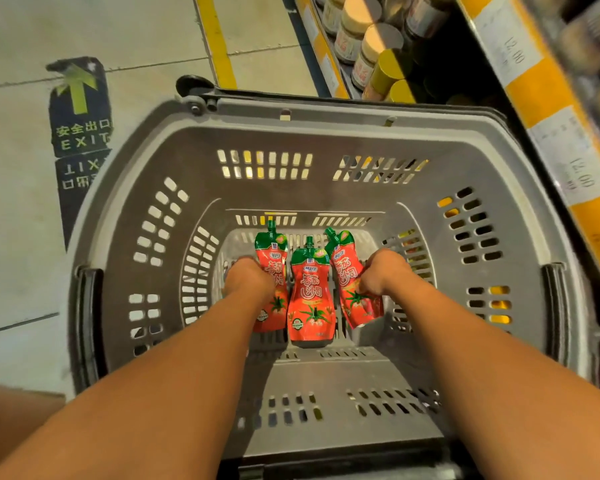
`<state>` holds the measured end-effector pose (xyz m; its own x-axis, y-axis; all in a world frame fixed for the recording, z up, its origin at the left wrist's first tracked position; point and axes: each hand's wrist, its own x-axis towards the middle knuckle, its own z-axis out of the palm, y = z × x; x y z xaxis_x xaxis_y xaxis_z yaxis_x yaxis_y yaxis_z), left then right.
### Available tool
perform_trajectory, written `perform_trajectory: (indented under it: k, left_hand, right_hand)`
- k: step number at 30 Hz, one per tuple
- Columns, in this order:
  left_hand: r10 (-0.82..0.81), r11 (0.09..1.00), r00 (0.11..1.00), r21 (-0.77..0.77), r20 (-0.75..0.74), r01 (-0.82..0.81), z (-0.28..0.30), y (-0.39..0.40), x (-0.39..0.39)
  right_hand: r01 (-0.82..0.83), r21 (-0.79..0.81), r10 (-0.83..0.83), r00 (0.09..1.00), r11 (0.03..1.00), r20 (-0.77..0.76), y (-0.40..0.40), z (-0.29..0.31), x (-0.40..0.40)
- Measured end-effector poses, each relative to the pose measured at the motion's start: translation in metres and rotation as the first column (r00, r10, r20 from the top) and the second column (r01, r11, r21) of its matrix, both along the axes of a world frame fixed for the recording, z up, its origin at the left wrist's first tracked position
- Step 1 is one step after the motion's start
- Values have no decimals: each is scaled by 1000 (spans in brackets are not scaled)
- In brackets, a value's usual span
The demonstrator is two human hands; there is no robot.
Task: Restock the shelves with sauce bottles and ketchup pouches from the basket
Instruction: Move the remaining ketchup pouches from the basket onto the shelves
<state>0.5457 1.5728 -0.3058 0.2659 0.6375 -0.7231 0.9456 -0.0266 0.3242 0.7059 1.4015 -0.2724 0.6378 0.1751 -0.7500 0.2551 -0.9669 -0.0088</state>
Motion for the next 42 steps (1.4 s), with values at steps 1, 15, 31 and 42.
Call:
perform_trajectory:
  k: [1, 15, 31, 42]
  left_hand:
    - [-32, 999, 999, 16, -2, 32, 4, 1, 0]
    - [-75, 997, 869, 19, 488, 76, 110, 5, -9]
    - [-111, 962, 571, -56, 814, 267, 279, -30, -21]
    - [-171, 877, 469, -83, 866, 473, 337, -120, 5]
  right_hand:
    - [3, 10, -3, 1000, 1000, 3, 0, 5, 0]
    - [24, 246, -44, 996, 969, 80, -21, 128, -29]
    - [433, 773, -584, 805, 464, -100, -130, 294, -88]
    - [446, 870, -692, 696, 208, -192, -241, 330, -131]
